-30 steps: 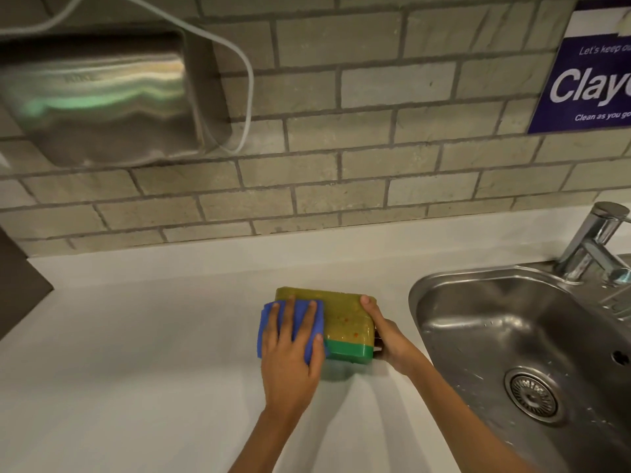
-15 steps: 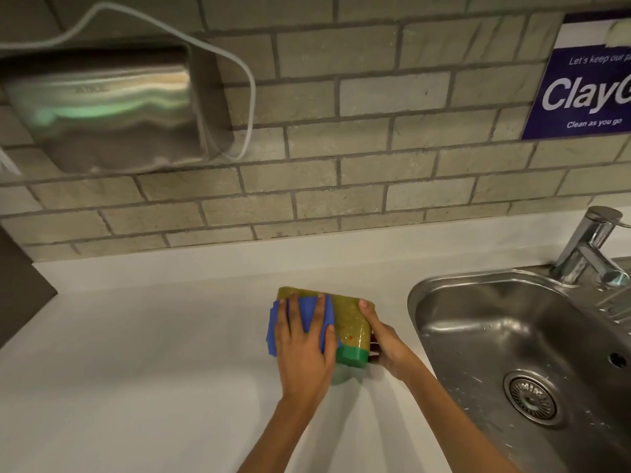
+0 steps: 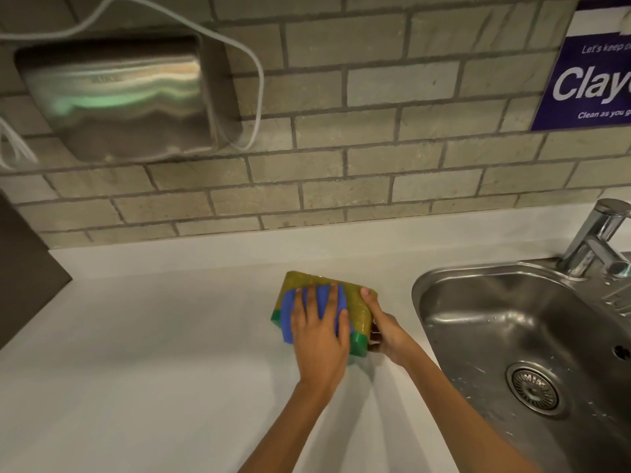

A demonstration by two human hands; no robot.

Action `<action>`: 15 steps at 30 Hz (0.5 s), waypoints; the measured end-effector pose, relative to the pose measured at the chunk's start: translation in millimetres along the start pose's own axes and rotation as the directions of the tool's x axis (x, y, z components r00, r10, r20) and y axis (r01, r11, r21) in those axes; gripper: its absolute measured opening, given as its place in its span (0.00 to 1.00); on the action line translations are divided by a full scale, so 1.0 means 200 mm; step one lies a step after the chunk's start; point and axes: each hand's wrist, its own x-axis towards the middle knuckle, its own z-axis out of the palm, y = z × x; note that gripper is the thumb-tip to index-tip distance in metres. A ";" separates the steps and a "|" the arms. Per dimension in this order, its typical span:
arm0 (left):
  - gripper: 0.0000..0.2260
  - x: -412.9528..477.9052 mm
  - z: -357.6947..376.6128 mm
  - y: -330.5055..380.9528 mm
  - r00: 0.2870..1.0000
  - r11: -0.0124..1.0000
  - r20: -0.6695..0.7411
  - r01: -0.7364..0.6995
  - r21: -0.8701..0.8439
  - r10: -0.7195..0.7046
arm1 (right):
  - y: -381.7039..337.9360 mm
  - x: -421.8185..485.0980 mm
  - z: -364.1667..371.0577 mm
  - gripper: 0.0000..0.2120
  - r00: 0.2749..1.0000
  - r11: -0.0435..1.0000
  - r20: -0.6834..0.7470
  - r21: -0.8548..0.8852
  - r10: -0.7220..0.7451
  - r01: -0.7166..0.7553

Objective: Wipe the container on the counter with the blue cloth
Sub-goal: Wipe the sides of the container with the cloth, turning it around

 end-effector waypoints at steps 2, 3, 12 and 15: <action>0.20 -0.02 0.01 0.06 0.990 0.989 0.047 -0.136 0.055 0.133 | 0.00 0.00 -0.01 0.52 1.000 1.000 -0.006 -0.017 -0.001 0.001; 0.21 -0.05 0.01 0.06 0.977 0.977 0.087 -0.200 0.077 0.193 | 0.00 0.01 -0.02 0.52 1.000 1.000 -0.004 -0.030 -0.003 0.003; 0.21 0.08 -0.01 -0.22 1.000 0.999 -0.004 0.020 -0.034 -0.020 | -0.02 0.01 -0.02 0.44 1.000 1.000 0.018 -0.009 0.000 0.000; 0.21 0.15 0.00 -0.20 0.980 0.978 -0.027 0.197 -0.064 -0.199 | -0.04 0.02 0.01 0.35 0.999 0.999 -0.005 -0.002 -0.036 0.036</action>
